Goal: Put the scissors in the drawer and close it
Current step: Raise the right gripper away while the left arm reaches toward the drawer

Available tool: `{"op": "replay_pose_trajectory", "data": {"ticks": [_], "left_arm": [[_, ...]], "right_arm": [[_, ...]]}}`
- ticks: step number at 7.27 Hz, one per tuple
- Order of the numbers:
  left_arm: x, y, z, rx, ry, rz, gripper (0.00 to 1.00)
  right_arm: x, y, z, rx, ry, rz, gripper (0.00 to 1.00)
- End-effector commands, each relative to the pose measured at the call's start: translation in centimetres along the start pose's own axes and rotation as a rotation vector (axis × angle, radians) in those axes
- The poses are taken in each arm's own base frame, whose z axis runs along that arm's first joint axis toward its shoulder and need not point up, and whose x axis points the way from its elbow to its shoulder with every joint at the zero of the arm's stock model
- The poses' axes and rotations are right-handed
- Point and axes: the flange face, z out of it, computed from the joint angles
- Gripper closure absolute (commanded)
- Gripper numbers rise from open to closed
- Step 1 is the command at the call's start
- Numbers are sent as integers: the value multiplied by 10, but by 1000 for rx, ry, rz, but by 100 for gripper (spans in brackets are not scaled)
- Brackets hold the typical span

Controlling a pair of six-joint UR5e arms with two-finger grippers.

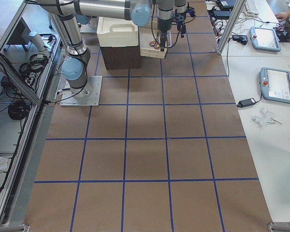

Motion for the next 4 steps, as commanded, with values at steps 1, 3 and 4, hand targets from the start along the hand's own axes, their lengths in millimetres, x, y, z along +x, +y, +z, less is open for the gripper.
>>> {"op": "replay_pose_trajectory", "data": {"ticks": [1, 3, 4], "left_arm": [[11, 8, 33, -58, -25, 25, 0], [19, 16, 63, -101, -44, 36, 0], [18, 19, 76, -133, -56, 39, 0]], "right_arm": [[4, -2, -1, 8, 0, 24, 0], [6, -3, -2, 15, 10, 15, 0], [6, -3, -2, 17, 11, 12, 0]]}}
